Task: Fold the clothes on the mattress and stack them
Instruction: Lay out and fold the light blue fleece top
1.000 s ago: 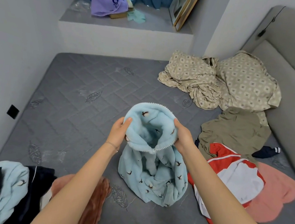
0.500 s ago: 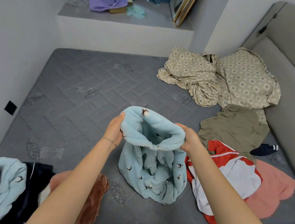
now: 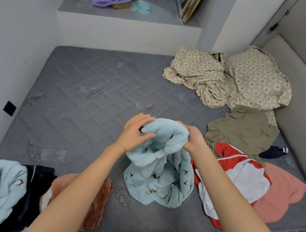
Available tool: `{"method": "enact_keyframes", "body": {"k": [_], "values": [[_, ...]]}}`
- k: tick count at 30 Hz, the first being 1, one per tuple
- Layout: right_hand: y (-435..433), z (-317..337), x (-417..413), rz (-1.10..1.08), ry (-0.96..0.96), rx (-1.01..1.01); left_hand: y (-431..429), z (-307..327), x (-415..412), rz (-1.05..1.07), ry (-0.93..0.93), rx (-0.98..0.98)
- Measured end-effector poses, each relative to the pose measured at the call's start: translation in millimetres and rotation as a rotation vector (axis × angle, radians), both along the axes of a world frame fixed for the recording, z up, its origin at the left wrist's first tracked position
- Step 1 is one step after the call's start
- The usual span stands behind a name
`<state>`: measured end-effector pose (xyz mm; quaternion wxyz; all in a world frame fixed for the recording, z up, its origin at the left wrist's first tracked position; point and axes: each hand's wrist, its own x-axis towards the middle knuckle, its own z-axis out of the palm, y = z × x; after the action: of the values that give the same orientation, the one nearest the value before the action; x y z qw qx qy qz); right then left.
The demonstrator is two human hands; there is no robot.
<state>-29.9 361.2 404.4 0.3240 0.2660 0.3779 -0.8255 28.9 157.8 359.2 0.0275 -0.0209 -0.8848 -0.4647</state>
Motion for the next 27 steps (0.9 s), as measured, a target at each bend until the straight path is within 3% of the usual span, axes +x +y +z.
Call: {"method": "enact_keyframes", "body": {"k": [3, 7, 11, 14, 17, 19, 22, 27], "values": [[-4.3, 3.0, 2.9, 0.049, 0.016, 0.04, 16.7, 6.1, -5.1, -0.06, 0.056, -0.05], [-4.0, 1.8, 6.9, 0.059, 0.078, 0.099, 27.7, 9.7, -6.5, -0.061, -0.029, -0.044], [1.4, -1.7, 10.3, 0.138, 0.442, 0.515, 27.6, 13.1, -7.1, 0.053, -0.031, 0.209], [15.1, -2.4, 10.6, 0.391, 0.782, 0.718, 21.0, 23.8, -12.2, 0.02, -0.006, 0.263], [27.7, -7.1, 8.0, 0.752, 0.962, 0.723, 13.8, 35.4, -15.9, -0.037, -0.034, 0.301], [28.8, -11.3, 8.3, 0.859, 1.013, 0.652, 9.5, 42.8, -17.4, -0.059, -0.067, 0.331], [23.6, -17.5, 11.4, 0.857, 1.062, 0.576, 1.9, 48.8, -20.6, -0.094, -0.1, 0.322], [13.0, -29.1, 16.5, 0.651, 1.004, 0.796, -3.0, 43.8, -18.2, -0.096, -0.138, 0.295]]}}
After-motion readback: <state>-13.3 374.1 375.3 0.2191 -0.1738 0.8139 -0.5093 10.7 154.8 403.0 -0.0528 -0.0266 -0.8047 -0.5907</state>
